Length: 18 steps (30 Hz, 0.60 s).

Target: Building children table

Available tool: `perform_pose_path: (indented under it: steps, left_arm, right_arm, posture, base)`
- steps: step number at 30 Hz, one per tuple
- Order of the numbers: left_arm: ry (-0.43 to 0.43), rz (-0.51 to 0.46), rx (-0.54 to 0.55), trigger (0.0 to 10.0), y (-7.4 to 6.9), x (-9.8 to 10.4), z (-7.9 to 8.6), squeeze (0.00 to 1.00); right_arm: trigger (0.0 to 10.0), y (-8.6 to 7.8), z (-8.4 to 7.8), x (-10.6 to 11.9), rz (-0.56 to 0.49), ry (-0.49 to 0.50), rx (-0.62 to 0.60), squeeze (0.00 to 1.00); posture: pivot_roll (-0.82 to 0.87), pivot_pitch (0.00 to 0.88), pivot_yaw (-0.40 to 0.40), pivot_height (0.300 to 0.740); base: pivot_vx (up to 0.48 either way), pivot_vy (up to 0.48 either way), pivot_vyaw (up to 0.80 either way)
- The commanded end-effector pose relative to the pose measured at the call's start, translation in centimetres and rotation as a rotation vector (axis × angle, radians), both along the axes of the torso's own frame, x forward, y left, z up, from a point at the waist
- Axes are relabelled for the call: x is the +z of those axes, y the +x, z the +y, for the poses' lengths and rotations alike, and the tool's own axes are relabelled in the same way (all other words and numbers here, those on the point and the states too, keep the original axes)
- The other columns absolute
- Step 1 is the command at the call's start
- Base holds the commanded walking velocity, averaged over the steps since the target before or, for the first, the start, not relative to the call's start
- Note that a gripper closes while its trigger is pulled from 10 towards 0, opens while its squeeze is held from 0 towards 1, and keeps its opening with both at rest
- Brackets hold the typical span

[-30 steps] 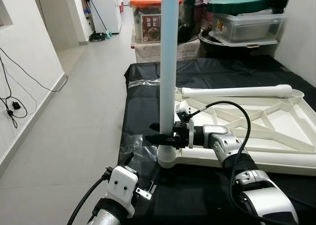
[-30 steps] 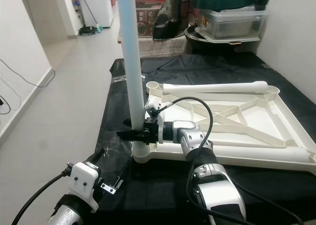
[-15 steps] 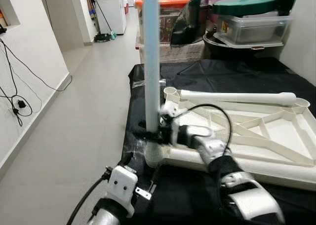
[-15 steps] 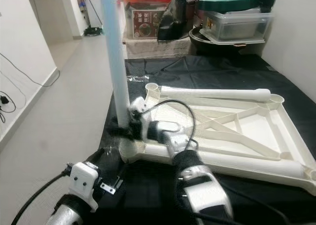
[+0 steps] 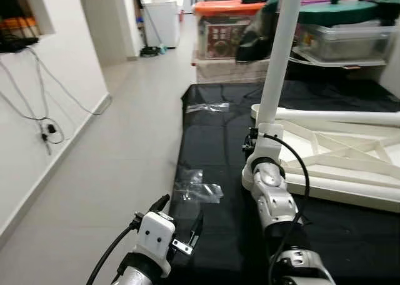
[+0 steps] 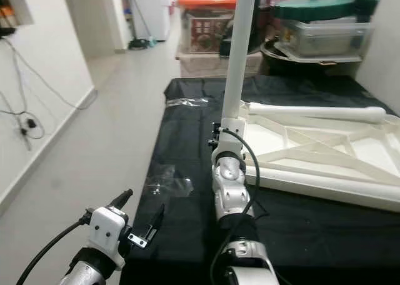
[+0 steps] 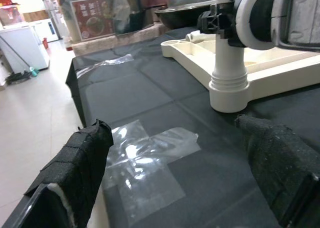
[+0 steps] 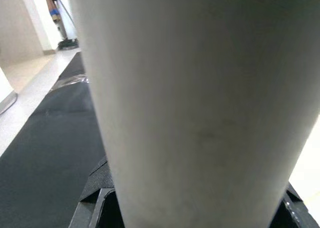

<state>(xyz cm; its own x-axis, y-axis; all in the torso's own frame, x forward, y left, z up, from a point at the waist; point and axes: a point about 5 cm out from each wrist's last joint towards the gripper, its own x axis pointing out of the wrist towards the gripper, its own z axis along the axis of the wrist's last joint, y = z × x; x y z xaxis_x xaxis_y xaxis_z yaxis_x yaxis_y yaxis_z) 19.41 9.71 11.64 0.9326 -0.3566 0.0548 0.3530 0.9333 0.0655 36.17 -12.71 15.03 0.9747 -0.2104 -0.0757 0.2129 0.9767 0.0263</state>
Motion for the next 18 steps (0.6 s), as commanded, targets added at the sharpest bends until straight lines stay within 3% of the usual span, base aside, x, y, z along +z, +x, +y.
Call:
perform_pose_path:
  steps: [1,3,4,8,9,16,17,18]
  left_arm:
    - [0.007,0.009,0.003,10.0,-0.1,-0.3,0.1,0.0]
    - [0.007,0.008,0.004,10.0,-0.1,-0.3,0.1,0.0]
    - [0.006,0.008,0.003,10.0,-0.1,-0.3,0.1,0.0]
    - [0.006,0.008,0.0,10.0,-0.1,-0.3,0.1,0.0]
    - [0.005,0.008,0.0,10.0,-0.1,-0.3,0.1,0.0]
    - [0.003,0.006,0.0,10.0,0.0,-0.2,0.1,0.0]
    - [0.003,0.006,0.0,10.0,0.0,-0.2,0.1,0.0]
    - [0.003,0.004,-0.004,10.0,0.0,-0.2,0.0,0.0]
  right_arm:
    - [10.0,-0.2,1.5,-1.1,0.04,0.075,0.034,0.0]
    - [10.0,-0.3,2.7,-0.8,0.021,0.113,0.083,0.0]
    - [10.0,-0.2,3.1,-0.2,-0.031,0.104,0.13,1.0]
    - [10.0,-0.2,3.5,0.6,-0.096,0.093,0.214,1.0]
    - [10.0,0.1,3.6,0.7,-0.107,0.116,0.291,0.0]
    - [10.0,0.6,2.9,1.1,-0.122,0.261,0.742,0.0]
    - [10.0,0.6,2.9,1.1,-0.122,0.261,0.742,0.0]
    - [10.0,0.2,3.0,0.8,-0.062,0.262,0.977,0.0]
  posture:
    - [0.02,0.0,0.006,0.74]
    - [0.02,0.0,0.006,0.74]
    - [0.02,0.0,0.006,0.74]
    - [0.01,0.0,0.008,0.74]
    - [0.01,0.0,0.008,0.74]
    - [0.01,0.0,0.011,0.74]
    - [0.01,0.0,0.011,0.74]
    - [0.01,0.0,0.011,0.74]
  base:
    - [0.0,0.0,0.0]
    - [0.0,0.0,0.0]
    - [0.0,0.0,0.0]
    - [0.0,0.0,0.0]
    - [0.0,0.0,0.0]
    - [0.0,0.0,0.0]
    - [0.0,0.0,0.0]
    - [0.0,0.0,0.0]
